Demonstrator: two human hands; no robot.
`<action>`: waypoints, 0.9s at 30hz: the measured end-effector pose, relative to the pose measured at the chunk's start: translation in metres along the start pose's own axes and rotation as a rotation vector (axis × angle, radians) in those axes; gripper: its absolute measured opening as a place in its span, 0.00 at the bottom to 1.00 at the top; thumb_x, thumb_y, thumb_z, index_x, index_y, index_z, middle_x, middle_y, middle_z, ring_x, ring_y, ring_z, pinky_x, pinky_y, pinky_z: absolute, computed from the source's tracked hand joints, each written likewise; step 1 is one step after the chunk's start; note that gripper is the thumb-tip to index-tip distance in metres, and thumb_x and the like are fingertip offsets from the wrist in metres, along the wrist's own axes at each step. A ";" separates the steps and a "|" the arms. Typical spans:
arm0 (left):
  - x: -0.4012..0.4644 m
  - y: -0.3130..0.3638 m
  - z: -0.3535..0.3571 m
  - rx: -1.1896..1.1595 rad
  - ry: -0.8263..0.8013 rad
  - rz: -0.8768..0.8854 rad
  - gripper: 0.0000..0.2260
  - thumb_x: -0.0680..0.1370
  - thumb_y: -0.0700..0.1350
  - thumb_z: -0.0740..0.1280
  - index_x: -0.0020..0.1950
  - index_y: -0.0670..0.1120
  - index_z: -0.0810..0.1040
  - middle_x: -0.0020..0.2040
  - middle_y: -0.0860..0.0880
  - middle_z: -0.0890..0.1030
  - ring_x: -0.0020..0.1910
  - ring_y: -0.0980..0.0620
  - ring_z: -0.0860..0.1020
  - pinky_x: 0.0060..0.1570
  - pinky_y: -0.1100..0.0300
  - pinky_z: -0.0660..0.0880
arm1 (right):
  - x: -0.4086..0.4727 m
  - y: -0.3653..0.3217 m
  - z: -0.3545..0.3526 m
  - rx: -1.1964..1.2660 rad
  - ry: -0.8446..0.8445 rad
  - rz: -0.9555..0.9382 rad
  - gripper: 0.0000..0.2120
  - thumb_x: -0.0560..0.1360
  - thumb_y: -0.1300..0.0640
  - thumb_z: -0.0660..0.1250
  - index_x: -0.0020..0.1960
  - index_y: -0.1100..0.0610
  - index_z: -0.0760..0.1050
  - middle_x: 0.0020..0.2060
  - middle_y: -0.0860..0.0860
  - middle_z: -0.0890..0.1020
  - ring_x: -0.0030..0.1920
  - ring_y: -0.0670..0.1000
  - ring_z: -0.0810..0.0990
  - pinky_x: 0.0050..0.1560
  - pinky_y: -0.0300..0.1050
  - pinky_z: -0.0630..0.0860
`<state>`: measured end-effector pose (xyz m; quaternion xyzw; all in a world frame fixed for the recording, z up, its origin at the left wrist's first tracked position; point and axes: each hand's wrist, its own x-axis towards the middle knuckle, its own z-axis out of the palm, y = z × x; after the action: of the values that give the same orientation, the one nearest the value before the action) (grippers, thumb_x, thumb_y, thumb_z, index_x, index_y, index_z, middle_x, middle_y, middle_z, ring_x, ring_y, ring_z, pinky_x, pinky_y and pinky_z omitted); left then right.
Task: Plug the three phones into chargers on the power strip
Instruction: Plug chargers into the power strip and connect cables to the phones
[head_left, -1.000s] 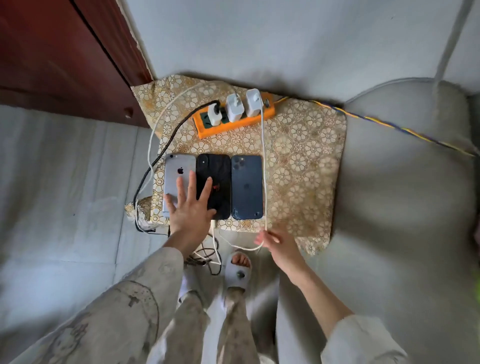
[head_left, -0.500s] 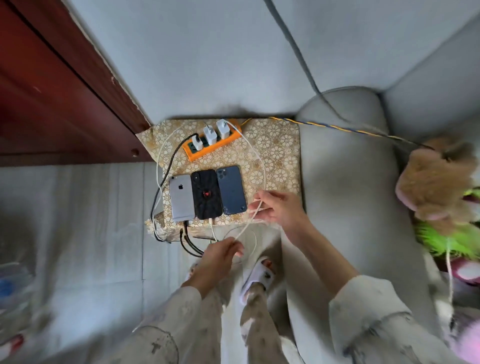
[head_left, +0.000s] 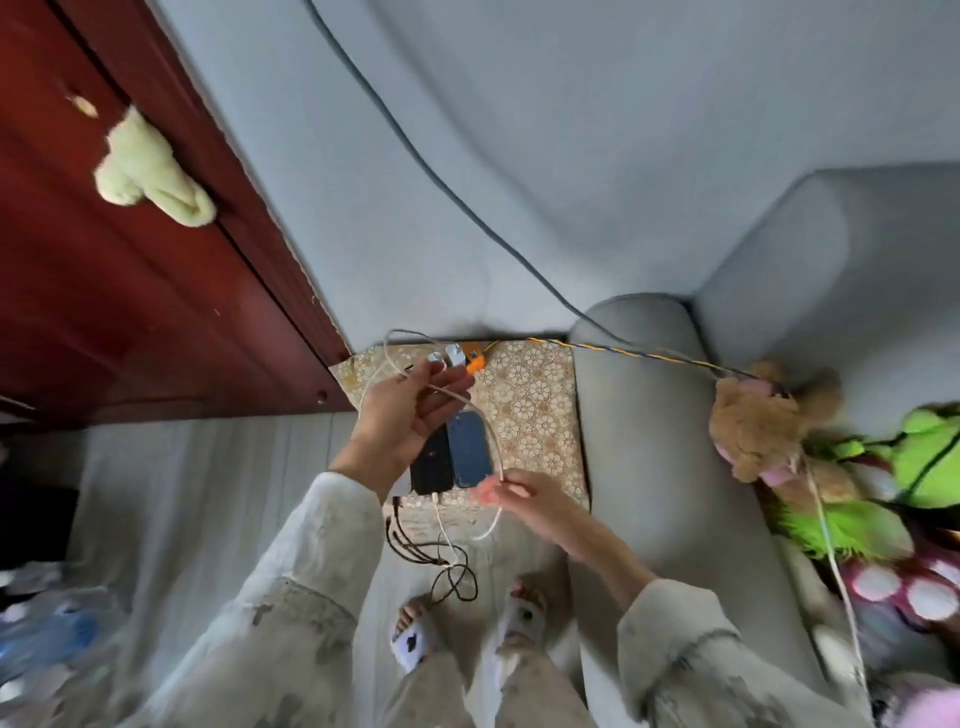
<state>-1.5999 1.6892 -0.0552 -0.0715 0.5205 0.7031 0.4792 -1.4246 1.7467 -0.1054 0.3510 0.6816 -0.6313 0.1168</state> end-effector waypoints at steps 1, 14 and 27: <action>-0.002 0.011 0.003 -0.057 -0.012 0.008 0.11 0.80 0.43 0.56 0.45 0.38 0.73 0.33 0.45 0.85 0.35 0.49 0.84 0.33 0.58 0.81 | -0.002 -0.003 -0.006 -0.013 0.055 -0.010 0.12 0.77 0.59 0.61 0.55 0.66 0.76 0.51 0.59 0.81 0.28 0.31 0.75 0.31 0.26 0.70; -0.058 -0.004 -0.007 1.047 -0.569 0.067 0.15 0.78 0.44 0.62 0.64 0.48 0.73 0.63 0.52 0.77 0.60 0.59 0.74 0.63 0.63 0.68 | -0.034 -0.163 -0.061 0.466 0.166 -0.415 0.07 0.76 0.61 0.63 0.46 0.58 0.80 0.35 0.53 0.85 0.37 0.53 0.84 0.40 0.45 0.82; -0.085 0.080 0.015 0.285 -0.255 0.479 0.13 0.81 0.41 0.53 0.44 0.41 0.75 0.40 0.47 0.86 0.43 0.49 0.84 0.40 0.61 0.80 | -0.020 -0.118 -0.034 0.264 -0.236 -0.236 0.22 0.72 0.38 0.55 0.52 0.50 0.78 0.47 0.49 0.84 0.56 0.49 0.80 0.58 0.45 0.70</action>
<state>-1.6090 1.6499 0.0557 0.2098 0.5515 0.7194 0.3664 -1.4747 1.7769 0.0045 0.2045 0.6111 -0.7611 0.0741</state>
